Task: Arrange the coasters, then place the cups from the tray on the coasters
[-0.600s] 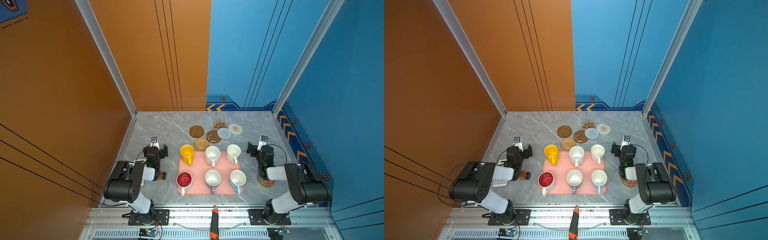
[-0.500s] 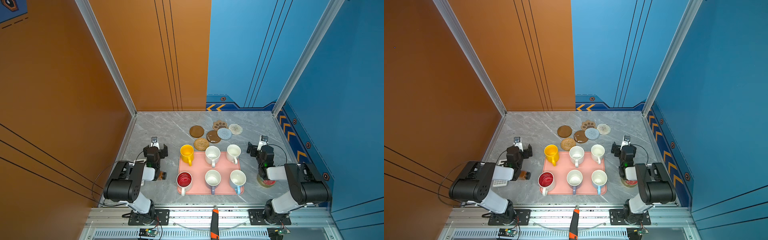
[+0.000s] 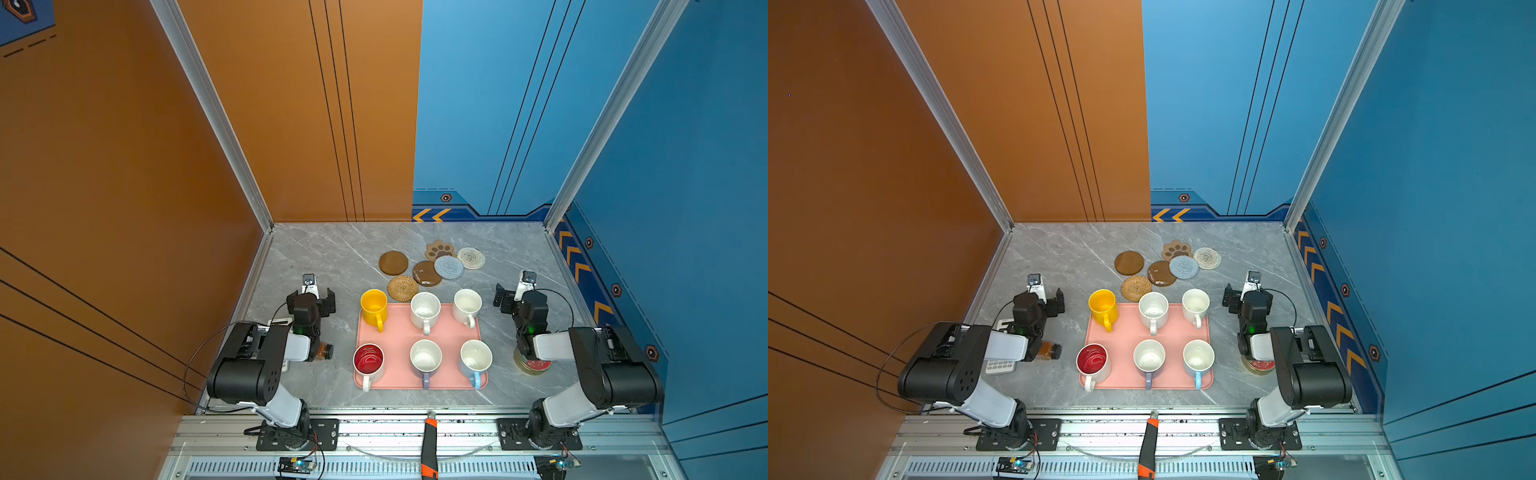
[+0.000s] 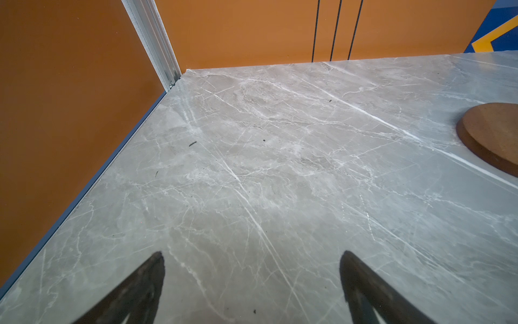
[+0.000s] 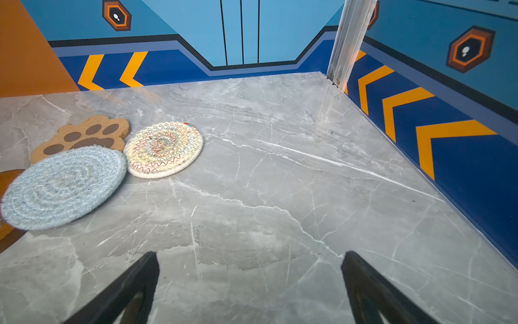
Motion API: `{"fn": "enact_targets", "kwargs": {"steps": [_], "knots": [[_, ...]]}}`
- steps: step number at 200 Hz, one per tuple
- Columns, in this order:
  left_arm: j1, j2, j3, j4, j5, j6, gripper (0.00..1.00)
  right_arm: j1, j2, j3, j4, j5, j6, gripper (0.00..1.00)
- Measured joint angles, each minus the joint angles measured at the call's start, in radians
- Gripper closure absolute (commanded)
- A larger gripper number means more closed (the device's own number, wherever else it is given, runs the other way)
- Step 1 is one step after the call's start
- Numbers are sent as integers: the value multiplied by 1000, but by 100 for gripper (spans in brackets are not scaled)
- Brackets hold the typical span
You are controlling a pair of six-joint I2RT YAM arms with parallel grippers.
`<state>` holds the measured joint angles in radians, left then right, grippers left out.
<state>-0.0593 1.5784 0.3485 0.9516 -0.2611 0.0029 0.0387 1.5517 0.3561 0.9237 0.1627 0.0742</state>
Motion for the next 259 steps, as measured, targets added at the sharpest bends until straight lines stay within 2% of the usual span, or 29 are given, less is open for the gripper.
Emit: {"fn": "enact_targets", "kwargs": {"steps": [123,155,186,214,241,259], "knots": [[0,0,0,0,0,0,2,0,0,0,0,0,0,0],[0,0,0,0,0,0,2,0,-1,1,-5,0,0,3],[-2,-26,0,-29,-14,0,0,0,-83,67,-186,8,0,3],[-22,-152,21,-146,-63,-2,1,1,-210,174,-369,11,16,3],[-35,-272,120,-352,-82,-31,3,2,-249,318,-594,-9,61,10],[-39,-318,192,-475,-68,-71,5,10,-215,443,-752,-50,84,19]]}}
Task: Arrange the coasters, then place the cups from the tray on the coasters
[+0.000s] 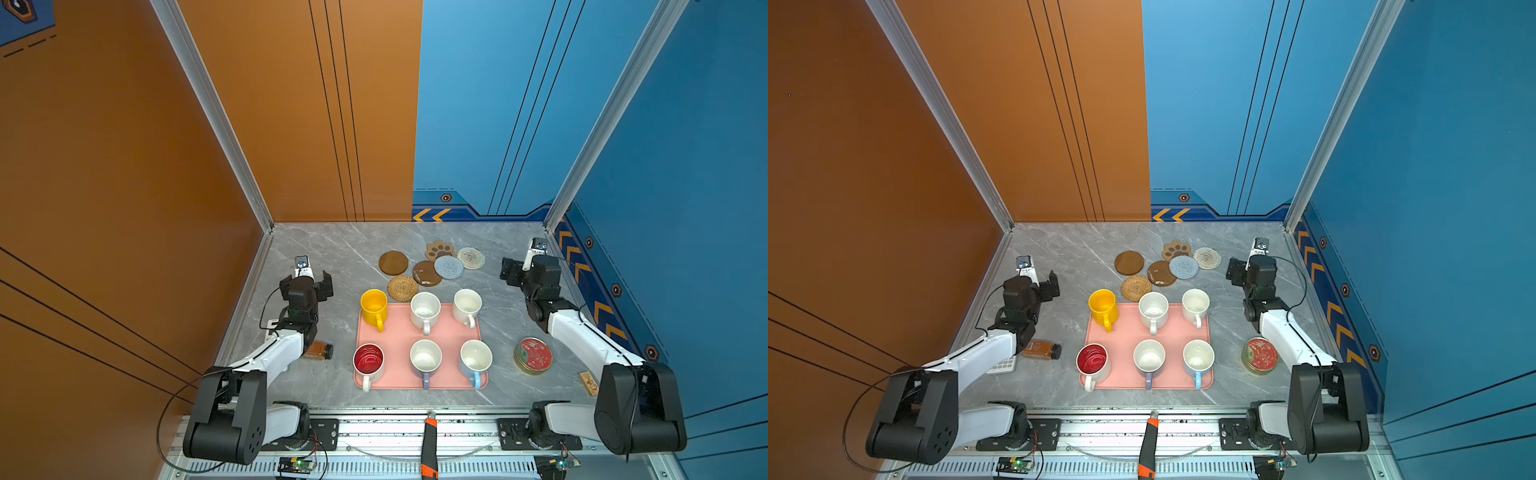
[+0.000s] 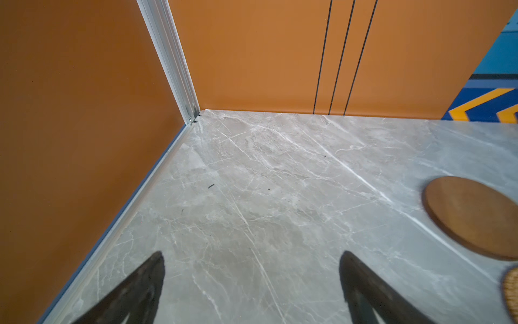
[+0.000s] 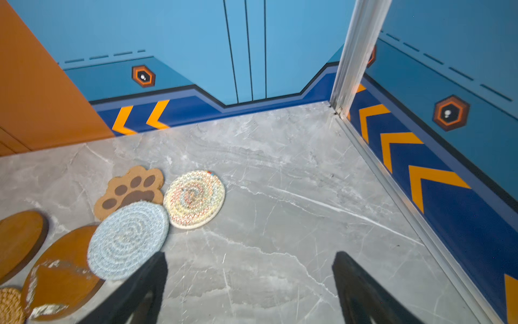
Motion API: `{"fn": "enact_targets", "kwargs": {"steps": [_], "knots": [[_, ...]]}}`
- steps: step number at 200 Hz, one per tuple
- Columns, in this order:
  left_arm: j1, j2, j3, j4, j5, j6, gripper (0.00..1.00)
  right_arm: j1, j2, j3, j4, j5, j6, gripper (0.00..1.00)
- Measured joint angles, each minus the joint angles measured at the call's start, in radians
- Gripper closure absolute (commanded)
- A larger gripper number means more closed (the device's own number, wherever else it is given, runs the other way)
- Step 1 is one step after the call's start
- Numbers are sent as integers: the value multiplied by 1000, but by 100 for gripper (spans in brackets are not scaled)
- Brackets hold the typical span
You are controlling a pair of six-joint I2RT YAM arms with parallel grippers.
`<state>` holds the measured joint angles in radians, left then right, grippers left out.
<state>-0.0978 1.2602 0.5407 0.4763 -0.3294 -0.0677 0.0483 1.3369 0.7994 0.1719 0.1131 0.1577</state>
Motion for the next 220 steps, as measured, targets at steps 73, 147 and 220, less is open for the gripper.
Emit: {"fn": "enact_targets", "kwargs": {"steps": [73,147,220], "knots": [[-22,-67,138,-357,262,-175,12,63,494,627,-505,-154,38,50],[-79,-158,170,-488,346,-230,13,74,869,958,-706,-182,115,59],[-115,-168,202,-537,338,-229,13,83,1004,1106,-756,-165,208,63]]}}
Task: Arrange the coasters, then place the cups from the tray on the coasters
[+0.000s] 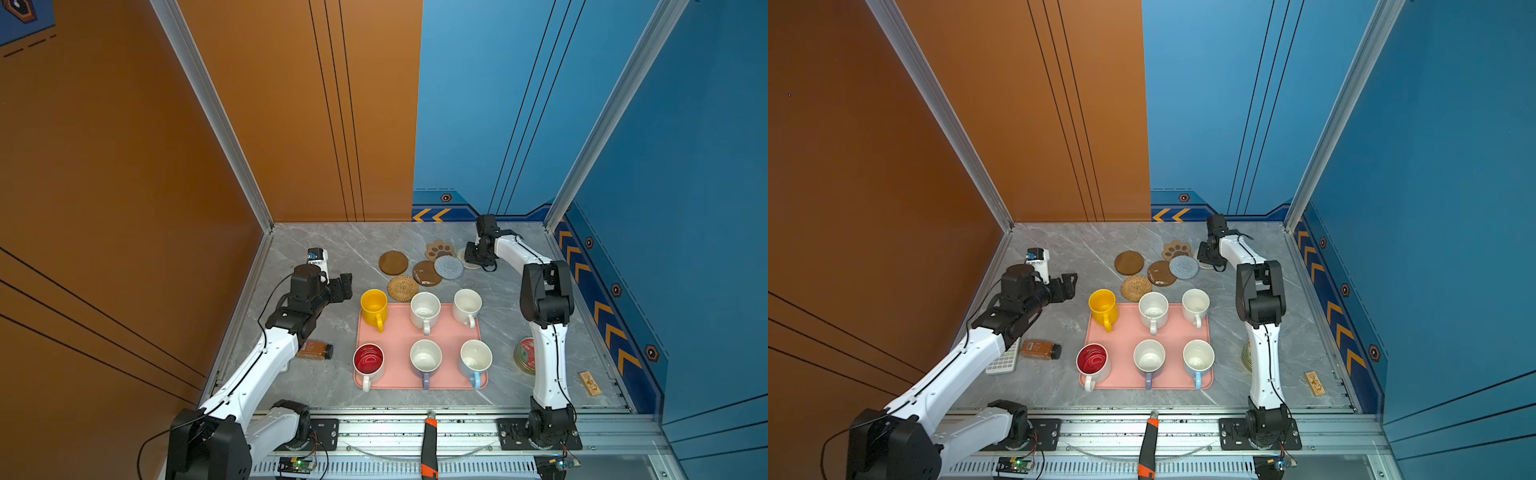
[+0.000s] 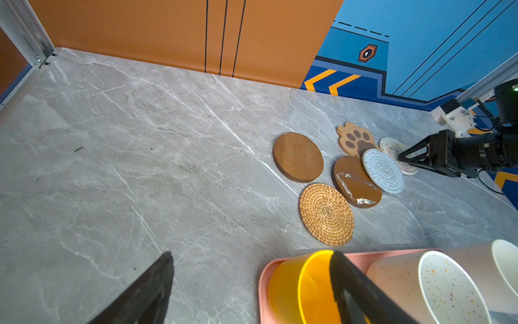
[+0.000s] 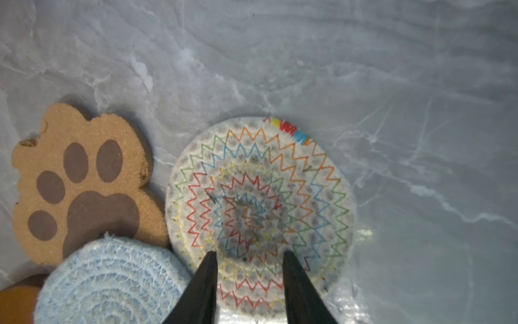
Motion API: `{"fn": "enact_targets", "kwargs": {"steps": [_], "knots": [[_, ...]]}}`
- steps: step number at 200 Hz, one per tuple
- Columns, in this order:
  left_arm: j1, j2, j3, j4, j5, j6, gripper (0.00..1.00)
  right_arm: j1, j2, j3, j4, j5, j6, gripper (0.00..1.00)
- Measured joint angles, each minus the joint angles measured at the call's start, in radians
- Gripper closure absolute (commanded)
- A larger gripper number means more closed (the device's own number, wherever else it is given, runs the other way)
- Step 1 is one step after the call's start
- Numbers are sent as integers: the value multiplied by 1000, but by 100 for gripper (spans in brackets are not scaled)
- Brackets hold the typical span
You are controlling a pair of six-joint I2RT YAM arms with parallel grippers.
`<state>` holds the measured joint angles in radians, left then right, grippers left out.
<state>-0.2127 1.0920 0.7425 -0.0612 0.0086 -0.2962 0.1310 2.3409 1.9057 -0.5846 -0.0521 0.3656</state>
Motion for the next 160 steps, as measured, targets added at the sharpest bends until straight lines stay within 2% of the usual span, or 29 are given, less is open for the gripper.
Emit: {"fn": "enact_targets", "kwargs": {"steps": [94,160], "knots": [[-49,0,0,-18,-28,17,12,-9,31,63,-115,88,15,63],[-76,-24,0,-38,-41,23,12,-45,-70,-98,-111,109,12,65]]}}
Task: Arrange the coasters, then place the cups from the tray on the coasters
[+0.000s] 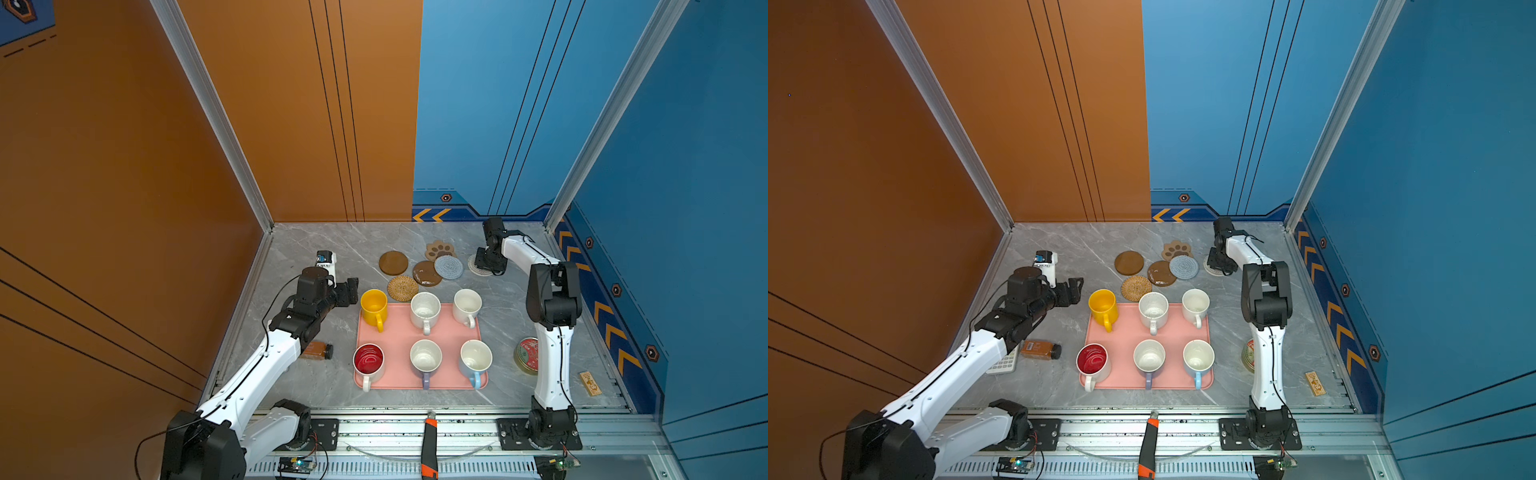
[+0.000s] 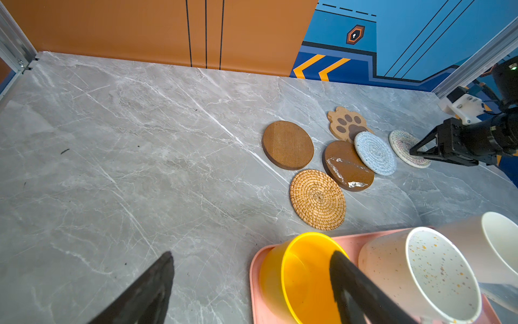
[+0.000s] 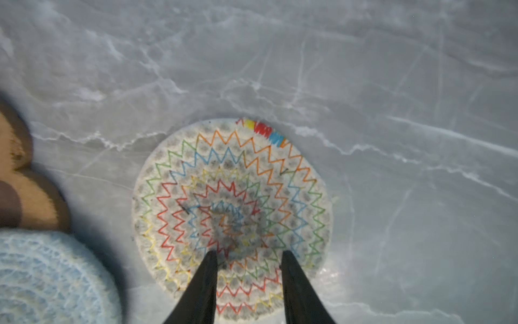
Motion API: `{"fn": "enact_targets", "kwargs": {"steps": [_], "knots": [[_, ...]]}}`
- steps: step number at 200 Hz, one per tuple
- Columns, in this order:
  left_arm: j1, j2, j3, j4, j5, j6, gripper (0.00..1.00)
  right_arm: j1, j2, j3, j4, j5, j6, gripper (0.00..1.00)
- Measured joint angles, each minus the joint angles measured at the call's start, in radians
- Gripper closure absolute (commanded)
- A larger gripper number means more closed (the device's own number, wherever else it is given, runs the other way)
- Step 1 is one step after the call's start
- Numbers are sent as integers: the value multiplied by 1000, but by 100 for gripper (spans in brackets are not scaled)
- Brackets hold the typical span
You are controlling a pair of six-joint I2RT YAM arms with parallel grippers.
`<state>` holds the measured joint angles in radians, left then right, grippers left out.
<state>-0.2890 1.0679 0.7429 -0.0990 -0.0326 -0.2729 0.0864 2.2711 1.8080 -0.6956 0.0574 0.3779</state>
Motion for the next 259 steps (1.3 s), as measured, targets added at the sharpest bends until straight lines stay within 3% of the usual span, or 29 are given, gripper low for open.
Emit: {"fn": "enact_targets", "kwargs": {"steps": [96,259], "knots": [[-42,-50,0,-27,-21,7,12,-19,-170,-252,-5,19,-33,66],[-84,-74,0,-55,-72,21,13,-55,-194,-254,-73,-12,-60,68]]}}
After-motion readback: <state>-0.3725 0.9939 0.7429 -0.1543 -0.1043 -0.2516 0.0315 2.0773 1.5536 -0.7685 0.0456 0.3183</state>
